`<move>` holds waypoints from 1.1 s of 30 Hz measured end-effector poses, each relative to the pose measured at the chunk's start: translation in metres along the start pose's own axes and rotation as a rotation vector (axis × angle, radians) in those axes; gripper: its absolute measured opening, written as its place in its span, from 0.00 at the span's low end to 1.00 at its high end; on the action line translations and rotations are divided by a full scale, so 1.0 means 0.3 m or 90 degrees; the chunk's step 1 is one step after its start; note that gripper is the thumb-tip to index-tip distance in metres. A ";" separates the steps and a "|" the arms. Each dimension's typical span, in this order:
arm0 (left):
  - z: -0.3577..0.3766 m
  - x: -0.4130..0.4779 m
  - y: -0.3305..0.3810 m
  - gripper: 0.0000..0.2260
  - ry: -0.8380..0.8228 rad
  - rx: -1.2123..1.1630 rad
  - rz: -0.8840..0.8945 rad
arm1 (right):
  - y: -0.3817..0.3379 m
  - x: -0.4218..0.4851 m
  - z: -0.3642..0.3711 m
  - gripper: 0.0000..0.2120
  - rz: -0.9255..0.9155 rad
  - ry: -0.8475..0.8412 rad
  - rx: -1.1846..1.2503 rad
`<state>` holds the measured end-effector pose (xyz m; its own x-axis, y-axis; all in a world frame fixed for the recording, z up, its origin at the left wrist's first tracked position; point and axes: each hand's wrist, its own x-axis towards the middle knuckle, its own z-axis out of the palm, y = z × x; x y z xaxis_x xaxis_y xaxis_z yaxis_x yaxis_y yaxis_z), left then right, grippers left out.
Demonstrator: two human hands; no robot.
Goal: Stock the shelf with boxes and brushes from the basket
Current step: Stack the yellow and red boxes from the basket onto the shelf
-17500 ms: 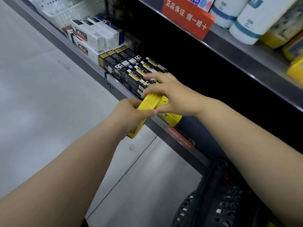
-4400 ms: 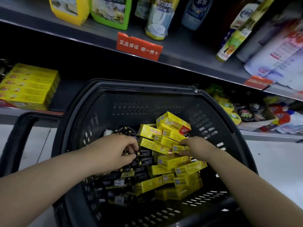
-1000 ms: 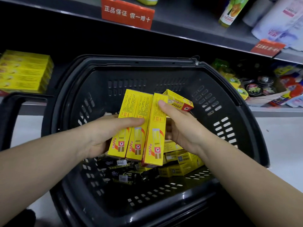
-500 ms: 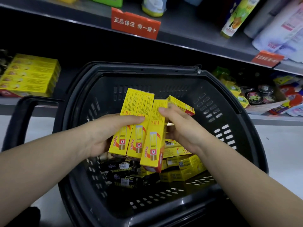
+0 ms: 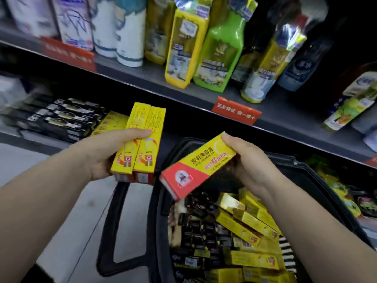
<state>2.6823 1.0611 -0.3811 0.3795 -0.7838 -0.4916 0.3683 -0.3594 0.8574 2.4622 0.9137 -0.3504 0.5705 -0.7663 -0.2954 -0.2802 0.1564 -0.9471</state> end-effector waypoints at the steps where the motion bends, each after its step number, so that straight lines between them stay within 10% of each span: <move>1: -0.040 -0.003 0.007 0.09 0.013 -0.021 -0.005 | -0.014 0.023 0.031 0.12 0.003 -0.010 -0.010; 9: -0.386 0.021 -0.041 0.09 0.217 -0.035 -0.010 | -0.084 0.237 0.324 0.06 0.014 -0.144 -0.141; 17: -0.590 0.125 -0.130 0.11 0.369 -0.116 0.031 | 0.069 0.592 0.684 0.20 -0.094 -0.152 -0.765; 33: -0.618 0.242 -0.152 0.06 0.380 -0.164 -0.019 | 0.309 0.813 0.844 0.21 -0.096 -0.263 -0.854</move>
<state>2.8503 1.1144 -0.4841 0.7453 -0.3322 -0.5781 0.5497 -0.1848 0.8147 2.7709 0.8992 -0.5419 0.7770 -0.4501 -0.4401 -0.5748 -0.7923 -0.2045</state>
